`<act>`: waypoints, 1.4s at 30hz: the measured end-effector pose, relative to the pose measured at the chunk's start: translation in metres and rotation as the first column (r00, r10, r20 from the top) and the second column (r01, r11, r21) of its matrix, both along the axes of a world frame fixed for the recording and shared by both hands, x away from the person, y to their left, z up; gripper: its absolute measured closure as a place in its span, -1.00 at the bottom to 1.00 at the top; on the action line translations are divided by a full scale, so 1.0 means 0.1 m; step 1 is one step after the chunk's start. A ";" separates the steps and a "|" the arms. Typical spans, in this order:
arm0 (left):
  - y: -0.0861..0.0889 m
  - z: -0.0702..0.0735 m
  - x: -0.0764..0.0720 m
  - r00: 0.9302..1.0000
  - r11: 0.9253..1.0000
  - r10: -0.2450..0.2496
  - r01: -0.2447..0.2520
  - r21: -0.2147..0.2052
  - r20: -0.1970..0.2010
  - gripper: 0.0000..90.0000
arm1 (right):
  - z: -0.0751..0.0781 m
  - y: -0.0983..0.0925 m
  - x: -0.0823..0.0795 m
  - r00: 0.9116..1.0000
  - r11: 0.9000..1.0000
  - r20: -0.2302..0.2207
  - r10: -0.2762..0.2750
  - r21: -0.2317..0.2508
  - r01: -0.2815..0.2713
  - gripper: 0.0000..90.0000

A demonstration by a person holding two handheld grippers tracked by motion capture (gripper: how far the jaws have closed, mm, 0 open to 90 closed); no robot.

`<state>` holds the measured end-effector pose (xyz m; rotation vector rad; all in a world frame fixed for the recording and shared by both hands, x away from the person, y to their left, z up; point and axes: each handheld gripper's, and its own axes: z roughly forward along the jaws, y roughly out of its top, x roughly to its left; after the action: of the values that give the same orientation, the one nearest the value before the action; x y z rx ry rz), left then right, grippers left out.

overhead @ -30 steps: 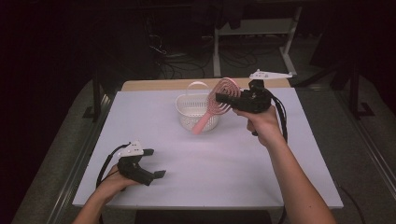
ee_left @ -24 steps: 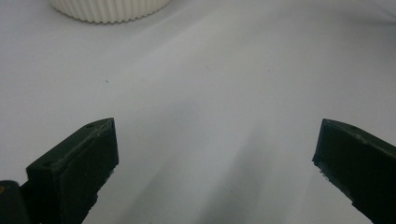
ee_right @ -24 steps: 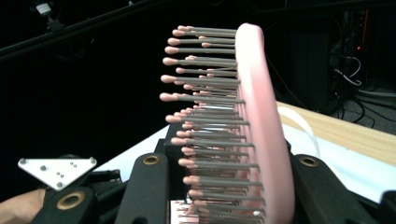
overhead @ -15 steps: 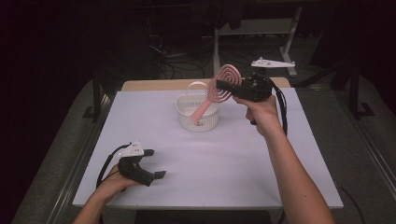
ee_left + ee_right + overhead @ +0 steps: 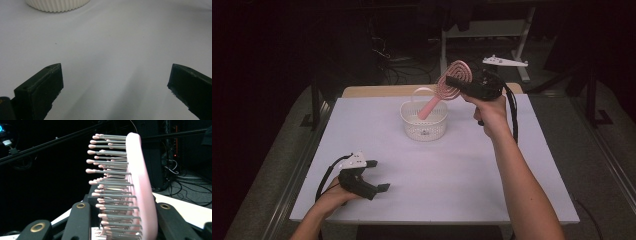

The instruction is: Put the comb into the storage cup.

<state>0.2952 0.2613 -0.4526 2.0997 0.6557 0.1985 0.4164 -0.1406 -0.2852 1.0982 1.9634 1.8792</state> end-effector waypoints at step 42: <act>-0.02 -0.05 0.00 0.999 1.000 -0.030 0.030 0.010 -0.012 -1.00 | -0.84 0.44 0.41 0.991 1.000 -0.132 -0.010 0.001 0.010 0.39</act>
<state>0.2948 0.2592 -0.4572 2.1201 0.6309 0.1732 0.4571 -0.0970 -0.3692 1.2613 2.0213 1.8466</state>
